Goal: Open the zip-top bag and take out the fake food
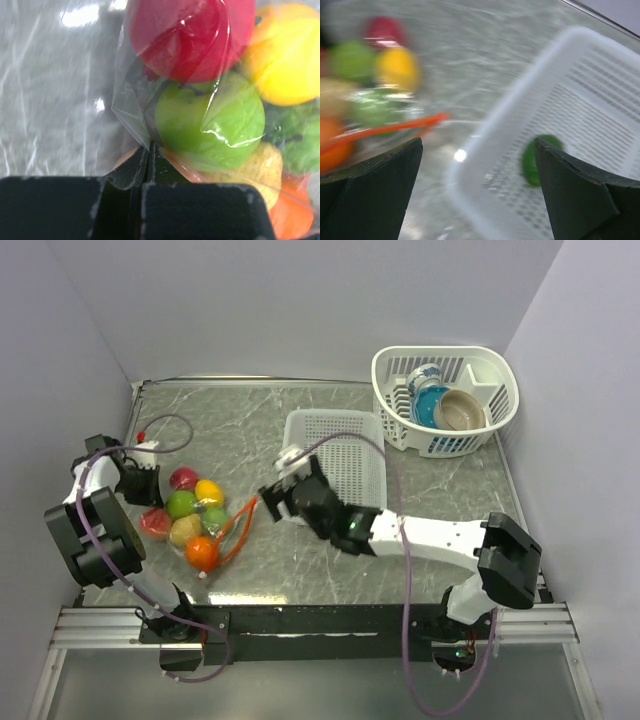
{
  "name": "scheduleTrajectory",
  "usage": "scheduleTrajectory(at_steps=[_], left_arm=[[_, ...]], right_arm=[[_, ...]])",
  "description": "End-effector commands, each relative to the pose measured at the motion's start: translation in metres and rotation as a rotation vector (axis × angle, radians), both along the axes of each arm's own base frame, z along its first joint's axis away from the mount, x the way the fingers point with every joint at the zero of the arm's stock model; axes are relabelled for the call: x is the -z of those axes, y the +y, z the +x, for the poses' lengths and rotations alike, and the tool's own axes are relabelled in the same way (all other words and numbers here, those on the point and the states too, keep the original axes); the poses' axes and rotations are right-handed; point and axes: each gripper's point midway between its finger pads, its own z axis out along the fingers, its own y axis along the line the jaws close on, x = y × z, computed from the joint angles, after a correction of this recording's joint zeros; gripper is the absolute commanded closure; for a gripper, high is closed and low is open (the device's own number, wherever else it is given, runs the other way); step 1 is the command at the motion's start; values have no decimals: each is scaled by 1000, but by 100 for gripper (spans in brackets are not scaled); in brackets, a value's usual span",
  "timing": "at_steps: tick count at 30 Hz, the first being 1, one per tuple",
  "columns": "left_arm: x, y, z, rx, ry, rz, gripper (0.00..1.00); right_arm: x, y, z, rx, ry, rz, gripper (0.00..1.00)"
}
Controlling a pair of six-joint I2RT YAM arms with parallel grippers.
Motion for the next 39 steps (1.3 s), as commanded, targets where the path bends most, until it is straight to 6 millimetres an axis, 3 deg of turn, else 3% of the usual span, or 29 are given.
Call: scheduleTrajectory(at_steps=[1, 2, 3, 5, 6, 9, 12, 17, 26, 29, 32, 39], left_arm=[[-10, -18, 29, 20, -52, 25, 99], [-7, -21, 27, 23, -44, 28, 99], [-6, -22, 27, 22, -41, 42, 99], [0, -27, 27, 32, -36, 63, 99], [2, -27, 27, 35, -30, 84, 99], [8, -26, 24, 36, -15, 102, 99], [9, -25, 24, 37, -7, 109, 99], [8, -27, 22, 43, -3, 99, 99], [13, -33, 10, 76, 16, 87, 99], [13, -36, 6, 93, 26, 80, 99], [10, -40, 3, 111, 25, 70, 98], [14, -55, -2, 155, 40, 46, 97]], right_arm=[[5, 51, -53, -189, -29, 33, 1], [11, 65, -68, -236, -17, 38, 3], [33, 76, -76, -264, 23, 16, 6], [47, 93, -92, -318, 54, 9, 14], [65, 99, -97, -334, 75, -13, 16], [87, 114, -105, -374, 110, -34, 24], [100, 123, -107, -395, 129, -49, 34], [102, 136, -98, -385, 123, -35, 35], [110, 151, -55, -339, 140, -4, 31], [116, 156, -34, -319, 157, -13, 22], [115, 163, -20, -311, 161, -8, 3], [101, 186, -23, -375, 151, 40, 0]])
